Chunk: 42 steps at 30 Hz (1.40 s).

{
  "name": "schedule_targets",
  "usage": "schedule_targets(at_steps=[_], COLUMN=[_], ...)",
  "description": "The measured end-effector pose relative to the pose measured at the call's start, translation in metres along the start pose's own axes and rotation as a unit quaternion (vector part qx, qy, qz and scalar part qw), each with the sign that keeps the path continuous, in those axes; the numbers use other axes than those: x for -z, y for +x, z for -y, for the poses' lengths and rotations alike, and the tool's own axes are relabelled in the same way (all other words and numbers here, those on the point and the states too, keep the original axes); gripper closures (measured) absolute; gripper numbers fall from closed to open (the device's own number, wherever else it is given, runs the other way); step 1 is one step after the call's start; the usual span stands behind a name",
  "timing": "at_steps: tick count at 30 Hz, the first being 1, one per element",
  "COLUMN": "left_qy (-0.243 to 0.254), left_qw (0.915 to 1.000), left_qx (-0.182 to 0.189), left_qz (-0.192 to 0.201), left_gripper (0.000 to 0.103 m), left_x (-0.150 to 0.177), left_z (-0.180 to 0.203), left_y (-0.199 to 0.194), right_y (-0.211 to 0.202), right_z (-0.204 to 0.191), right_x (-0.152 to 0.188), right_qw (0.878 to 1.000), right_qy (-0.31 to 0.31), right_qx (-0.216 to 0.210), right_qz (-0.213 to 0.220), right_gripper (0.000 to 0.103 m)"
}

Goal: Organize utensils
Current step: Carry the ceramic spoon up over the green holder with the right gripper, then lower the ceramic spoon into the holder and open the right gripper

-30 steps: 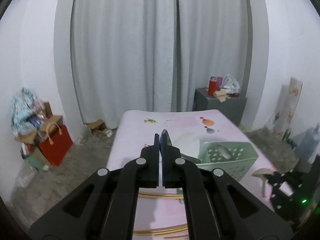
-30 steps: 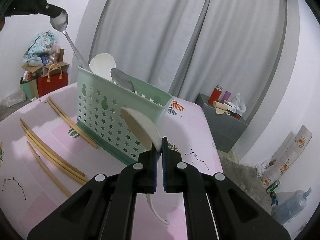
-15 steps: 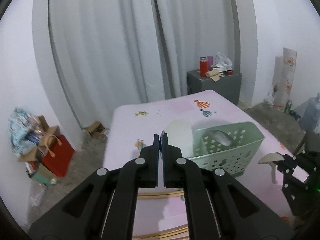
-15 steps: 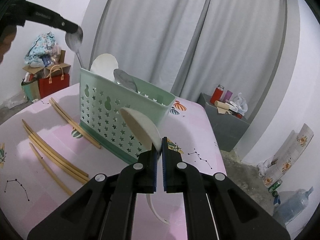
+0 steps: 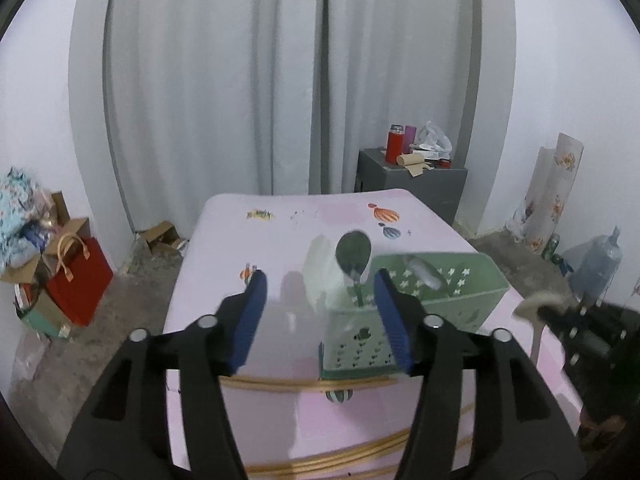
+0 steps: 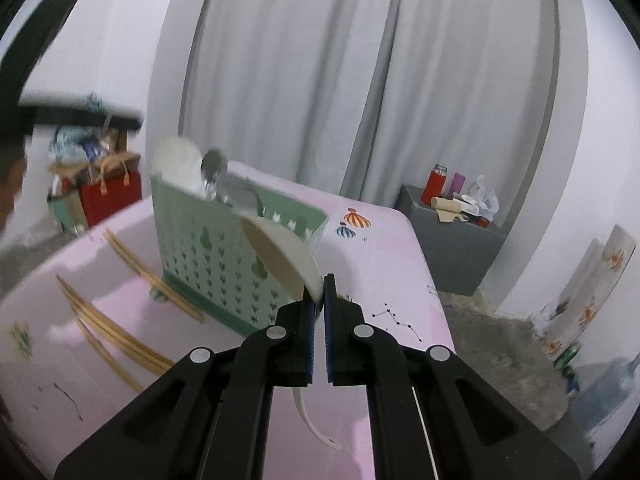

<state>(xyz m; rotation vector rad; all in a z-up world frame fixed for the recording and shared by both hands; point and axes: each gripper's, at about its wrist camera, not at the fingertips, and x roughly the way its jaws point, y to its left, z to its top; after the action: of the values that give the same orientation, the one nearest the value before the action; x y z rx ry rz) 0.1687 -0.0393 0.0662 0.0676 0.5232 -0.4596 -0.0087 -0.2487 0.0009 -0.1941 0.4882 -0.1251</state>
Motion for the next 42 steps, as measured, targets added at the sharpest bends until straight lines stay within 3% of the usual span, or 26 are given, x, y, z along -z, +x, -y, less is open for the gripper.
schedule_targets(at_steps=[6,12,18,21,26,38,42], left_qy=[-0.045,-0.073,-0.09,-0.095,-0.094,-0.087,-0.086], left_qw=[0.9986,0.9958,0.9944,0.994,0.9941,0.9943,0.994], left_qx=[0.012,0.023,0.022,0.016,0.007,0.002,0.004], left_qz=[-0.024,-0.049,-0.05,-0.051,-0.054,-0.062,-0.068], left_gripper=[0.039,0.036,0.035,0.035,0.035,0.035,0.035], left_x=[0.028,0.057,0.068,0.069,0.068,0.066,0.068], left_z=[-0.014,-0.025,-0.034,-0.038,-0.038,-0.032,-0.028], left_y=[0.0,0.0,-0.004,-0.003,-0.002,0.007,0.01], right_y=[-0.011,-0.027,-0.02,-0.002,0.038,0.116,0.121], right_z=[0.034,0.063,0.068,0.063,0.053,0.064,0.063], right_x=[-0.037,-0.091,-0.131,-0.139,-0.129,-0.051,-0.029], right_qw=[0.996,0.983,0.965,0.959,0.958,0.951,0.95], right_qy=[0.067,0.114,0.121,0.122,0.13,0.202,0.213], right_qx=[-0.048,-0.105,-0.163,-0.188,-0.209,-0.229,-0.225], right_qz=[0.033,0.102,0.164,0.175,0.15,0.048,0.019], right_gripper=[0.099,0.099,0.099,0.099,0.099,0.098,0.092])
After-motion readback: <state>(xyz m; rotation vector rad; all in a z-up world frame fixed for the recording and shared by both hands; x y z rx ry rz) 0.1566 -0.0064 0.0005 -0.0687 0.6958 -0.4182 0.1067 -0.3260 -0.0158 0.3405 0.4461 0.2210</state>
